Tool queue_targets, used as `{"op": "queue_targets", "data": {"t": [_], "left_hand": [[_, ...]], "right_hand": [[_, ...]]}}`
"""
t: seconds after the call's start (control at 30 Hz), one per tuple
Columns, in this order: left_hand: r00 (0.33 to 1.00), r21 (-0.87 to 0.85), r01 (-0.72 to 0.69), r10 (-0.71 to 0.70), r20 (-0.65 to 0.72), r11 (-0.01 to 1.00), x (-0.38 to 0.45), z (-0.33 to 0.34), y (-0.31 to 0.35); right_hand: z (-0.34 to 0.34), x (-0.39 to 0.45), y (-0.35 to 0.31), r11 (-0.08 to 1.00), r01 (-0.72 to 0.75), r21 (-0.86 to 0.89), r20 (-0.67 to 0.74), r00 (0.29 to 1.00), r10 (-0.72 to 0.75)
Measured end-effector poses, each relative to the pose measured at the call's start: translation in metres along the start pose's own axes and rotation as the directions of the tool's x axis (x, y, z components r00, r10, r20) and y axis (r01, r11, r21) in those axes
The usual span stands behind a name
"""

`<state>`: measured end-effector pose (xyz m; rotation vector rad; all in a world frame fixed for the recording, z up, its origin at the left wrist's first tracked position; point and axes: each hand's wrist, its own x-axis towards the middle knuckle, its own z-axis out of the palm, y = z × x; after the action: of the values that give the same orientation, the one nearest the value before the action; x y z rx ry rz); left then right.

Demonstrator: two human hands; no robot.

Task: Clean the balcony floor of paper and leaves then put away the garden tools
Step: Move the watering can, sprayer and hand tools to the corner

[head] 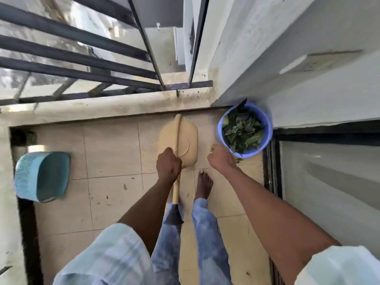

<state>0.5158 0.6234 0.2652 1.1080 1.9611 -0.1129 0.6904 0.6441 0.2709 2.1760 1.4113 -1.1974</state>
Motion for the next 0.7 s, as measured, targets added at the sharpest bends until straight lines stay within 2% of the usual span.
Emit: {"op": "queue_targets", "data": {"t": [0.23, 0.47, 0.57, 0.7], "left_hand": [[1.0, -0.02, -0.03, 0.029, -0.01, 0.999, 0.061, 0.05, 0.02], [0.998, -0.107, -0.028, 0.021, -0.062, 0.994, 0.069, 0.071, 0.025], [0.999, -0.145, -0.03, 0.028, -0.021, 0.989, 0.068, 0.068, 0.019], [0.997, -0.188, 0.039, -0.026, 0.071, 0.981, 0.066, 0.061, 0.017]], "right_hand": [[0.022, 0.07, 0.018, 0.996, 0.078, -0.032, -0.004, 0.997, -0.079], [0.032, 0.092, 0.022, 0.989, 0.109, -0.104, 0.003, 0.994, -0.109], [0.035, 0.091, 0.021, 0.988, 0.117, -0.097, 0.017, 0.993, -0.116], [0.035, 0.077, 0.017, 0.989, 0.131, -0.068, 0.035, 0.991, -0.129]]}}
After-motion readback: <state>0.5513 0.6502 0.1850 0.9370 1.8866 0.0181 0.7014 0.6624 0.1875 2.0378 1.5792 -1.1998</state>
